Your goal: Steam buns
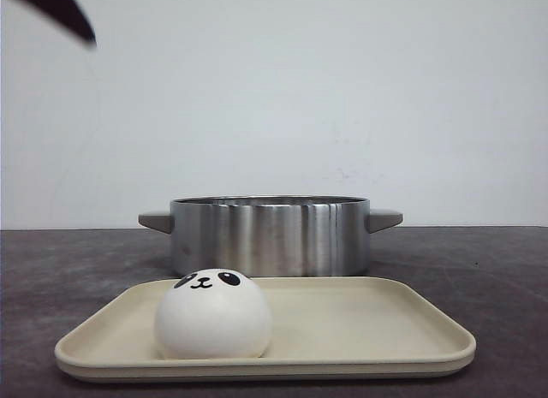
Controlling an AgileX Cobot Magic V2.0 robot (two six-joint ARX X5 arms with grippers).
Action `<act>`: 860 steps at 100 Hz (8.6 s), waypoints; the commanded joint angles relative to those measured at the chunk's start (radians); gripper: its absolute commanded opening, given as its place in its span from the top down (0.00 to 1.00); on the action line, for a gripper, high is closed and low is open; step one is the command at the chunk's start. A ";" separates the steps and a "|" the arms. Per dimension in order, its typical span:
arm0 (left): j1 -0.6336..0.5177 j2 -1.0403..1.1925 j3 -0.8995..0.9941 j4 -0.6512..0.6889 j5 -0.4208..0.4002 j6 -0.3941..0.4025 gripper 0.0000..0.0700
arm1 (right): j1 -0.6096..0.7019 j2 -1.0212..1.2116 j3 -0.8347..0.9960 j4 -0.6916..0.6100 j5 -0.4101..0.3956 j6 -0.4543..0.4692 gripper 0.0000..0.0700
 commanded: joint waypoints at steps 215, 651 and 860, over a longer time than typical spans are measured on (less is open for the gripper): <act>-0.133 0.367 0.273 0.110 0.140 0.025 1.00 | 0.011 -0.093 0.019 -0.109 0.068 -0.019 1.00; 0.138 -0.307 0.048 0.178 -0.217 0.174 0.97 | -0.442 -0.974 -1.436 0.747 0.003 -0.281 0.99; 0.365 -0.796 -0.256 0.336 -0.097 0.261 0.97 | -0.613 -1.233 -1.702 0.567 -0.092 -0.255 0.99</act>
